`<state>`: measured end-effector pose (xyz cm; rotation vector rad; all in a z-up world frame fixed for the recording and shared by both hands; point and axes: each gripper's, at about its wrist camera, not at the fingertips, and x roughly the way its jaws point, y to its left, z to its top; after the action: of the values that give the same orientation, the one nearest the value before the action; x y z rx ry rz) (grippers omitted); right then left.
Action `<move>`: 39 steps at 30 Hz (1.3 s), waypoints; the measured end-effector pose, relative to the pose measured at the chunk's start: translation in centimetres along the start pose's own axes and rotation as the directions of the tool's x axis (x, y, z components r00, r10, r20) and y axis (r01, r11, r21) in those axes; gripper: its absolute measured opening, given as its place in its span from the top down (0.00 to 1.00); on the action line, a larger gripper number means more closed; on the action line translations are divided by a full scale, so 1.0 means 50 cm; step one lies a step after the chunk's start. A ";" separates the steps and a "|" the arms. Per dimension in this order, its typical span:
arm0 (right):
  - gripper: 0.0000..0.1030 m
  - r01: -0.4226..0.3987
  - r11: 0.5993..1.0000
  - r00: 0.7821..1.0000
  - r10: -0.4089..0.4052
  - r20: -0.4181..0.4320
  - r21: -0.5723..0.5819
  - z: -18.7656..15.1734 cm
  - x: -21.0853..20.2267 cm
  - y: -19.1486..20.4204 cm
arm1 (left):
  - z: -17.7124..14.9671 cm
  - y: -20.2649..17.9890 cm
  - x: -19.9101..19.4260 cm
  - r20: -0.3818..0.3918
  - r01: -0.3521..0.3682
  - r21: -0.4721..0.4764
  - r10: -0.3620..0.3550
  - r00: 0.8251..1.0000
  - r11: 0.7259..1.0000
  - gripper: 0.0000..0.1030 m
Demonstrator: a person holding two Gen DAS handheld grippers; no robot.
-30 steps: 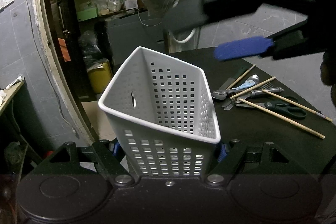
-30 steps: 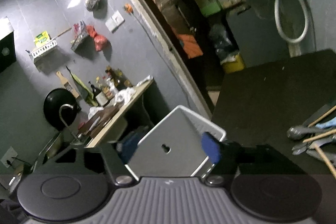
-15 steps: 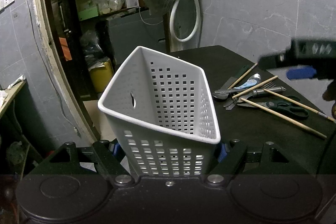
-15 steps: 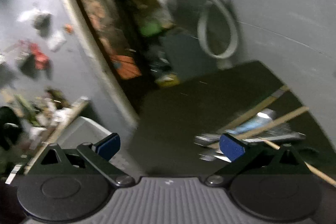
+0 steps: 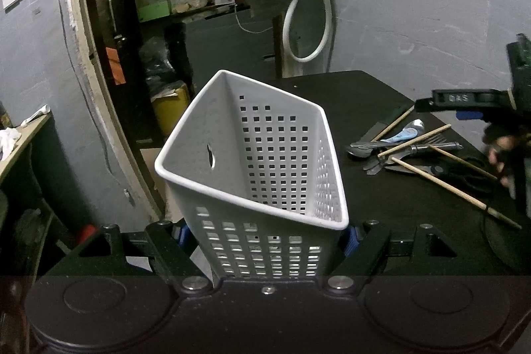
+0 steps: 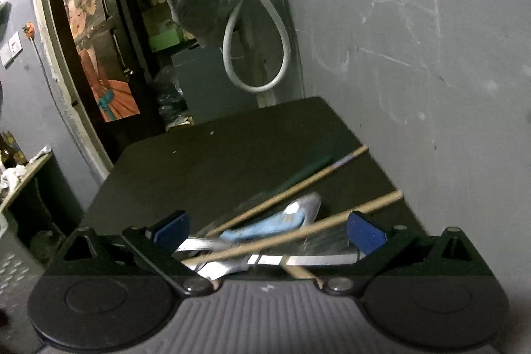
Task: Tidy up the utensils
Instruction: 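Move the right tool back to the utensil pile, then grasp another metal spoon from the pile with the right tool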
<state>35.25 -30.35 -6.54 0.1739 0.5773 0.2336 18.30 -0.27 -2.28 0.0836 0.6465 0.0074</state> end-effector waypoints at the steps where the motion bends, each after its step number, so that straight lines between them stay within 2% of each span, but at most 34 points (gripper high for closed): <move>1: 0.00 0.004 1.000 1.000 -0.004 0.002 -0.006 0.009 0.014 -0.005 | 0.000 -0.001 0.000 -0.001 -0.006 -0.004 0.006 1.000 1.000 0.23; 3: 0.00 0.005 1.000 1.000 -0.005 0.009 -0.016 0.020 0.044 -0.016 | 0.001 -0.004 -0.001 -0.005 -0.018 -0.010 0.018 1.000 1.000 0.23; 8: 0.10 0.007 1.000 1.000 -0.008 -0.028 -0.029 0.032 0.115 -0.032 | 0.001 -0.006 -0.007 -0.022 -0.043 -0.031 0.042 0.999 0.999 0.23; 16: 0.23 0.016 1.000 0.997 -0.017 -0.079 -0.006 0.033 0.174 -0.055 | 0.002 -0.006 -0.013 -0.033 -0.063 -0.046 0.061 0.998 0.997 0.23; 18: 0.29 0.007 1.000 0.996 -0.007 -0.088 0.002 0.031 0.181 -0.060 | 0.004 -0.006 -0.013 -0.035 -0.063 -0.046 0.062 0.997 0.997 0.23; 20: 0.44 -0.008 1.000 0.995 0.011 -0.102 0.026 0.030 0.190 -0.073 | 0.004 -0.006 -0.013 -0.036 -0.063 -0.047 0.062 0.997 0.997 0.23; 21: 0.46 -0.008 0.999 0.994 0.012 -0.112 0.040 0.032 0.194 -0.078 | 0.004 -0.006 -0.013 -0.036 -0.063 -0.046 0.062 0.997 0.997 0.23; 23: 0.58 -0.009 0.998 0.993 0.016 -0.118 0.055 0.030 0.198 -0.085 | 0.005 -0.005 -0.013 -0.036 -0.063 -0.045 0.061 0.997 0.997 0.23; 25: 0.65 -0.008 0.998 0.992 0.015 -0.124 0.057 0.027 0.199 -0.088 | 0.005 -0.005 -0.013 -0.036 -0.063 -0.046 0.061 0.997 0.997 0.23; 30: 0.74 -0.024 0.998 0.991 0.031 -0.131 0.054 0.013 0.182 -0.083 | 0.004 -0.005 -0.014 -0.035 -0.063 -0.045 0.061 0.998 0.997 0.23; 32: 0.82 -0.028 0.998 0.992 0.034 -0.125 0.052 0.007 0.172 -0.082 | 0.004 -0.006 -0.013 -0.035 -0.063 -0.045 0.061 0.998 0.997 0.23; 34: 0.85 -0.040 0.997 0.992 0.047 -0.121 0.061 0.002 0.160 -0.085 | 0.006 -0.007 -0.013 -0.035 -0.062 -0.044 0.061 0.998 0.997 0.23; 39: 0.90 -0.048 0.996 0.993 0.055 -0.104 0.071 -0.011 0.135 -0.094 | 0.005 -0.006 -0.012 -0.035 -0.063 -0.045 0.061 0.998 0.997 0.23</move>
<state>41.21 -33.01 -11.53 0.2442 0.6869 0.2743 17.95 -0.63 -1.72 0.0592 0.6766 0.0836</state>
